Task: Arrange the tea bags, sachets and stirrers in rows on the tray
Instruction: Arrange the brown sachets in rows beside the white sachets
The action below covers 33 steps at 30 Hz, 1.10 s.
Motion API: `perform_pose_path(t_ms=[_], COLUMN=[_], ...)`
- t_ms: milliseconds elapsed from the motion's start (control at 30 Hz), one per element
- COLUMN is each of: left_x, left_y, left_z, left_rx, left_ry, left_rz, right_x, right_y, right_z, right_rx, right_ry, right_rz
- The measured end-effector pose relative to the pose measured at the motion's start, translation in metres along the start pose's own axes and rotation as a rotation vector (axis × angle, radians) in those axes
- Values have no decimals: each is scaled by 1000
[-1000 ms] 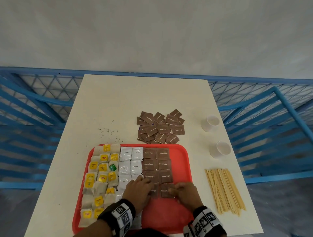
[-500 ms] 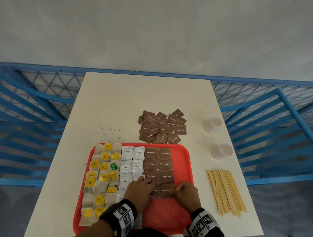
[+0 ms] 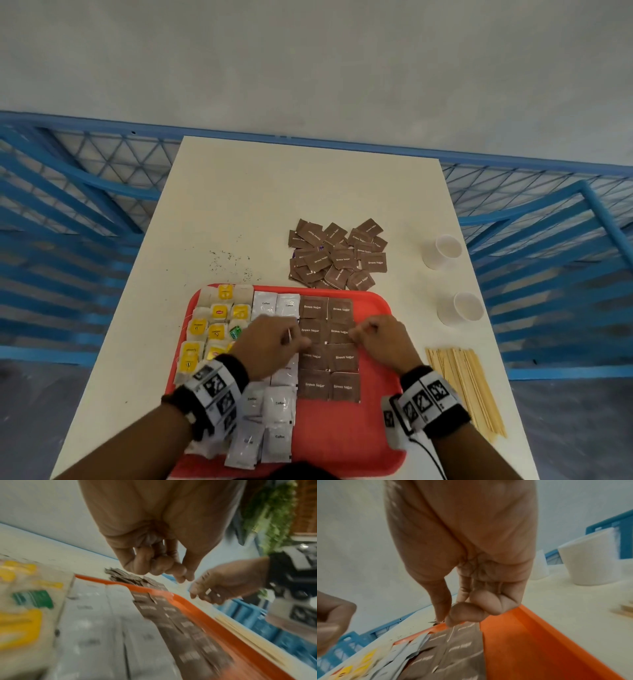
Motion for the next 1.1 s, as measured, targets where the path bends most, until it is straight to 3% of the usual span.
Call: perform_pose_path(t_ms=[133, 267, 433, 633, 800, 1033, 1100], left_x=[34, 60, 92, 130, 146, 146, 136], left_y=[25, 44, 57, 55, 43, 43, 46], left_z=[37, 48, 41, 21, 11, 24, 40], left_rx=[-50, -48, -91, -147, -110, -381, -484], left_ry=[-128, -139, -139, -97, -90, -151, -236], left_rz=[115, 241, 388, 546, 646, 616, 589], right_x=[39, 78, 120, 135, 143, 173, 177], right_y=[14, 38, 59, 49, 48, 51, 49], right_z=[25, 35, 35, 13, 28, 18, 18], right_rx=[-42, -111, -159, -142, -115, -408, -343], right_ry=[-50, -91, -151, -6, -150, 1, -10], right_rz=[-7, 5, 22, 31, 38, 70, 57])
Point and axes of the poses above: each hand's wrist, its own x-axis towards the middle knuckle, its own z-axis out of the back of the hand, y = z × x, the point moved 5 cm from there along x, towards the middle knuckle, and after that the axes turned 5 degrees about y, right-handed, at the moved point
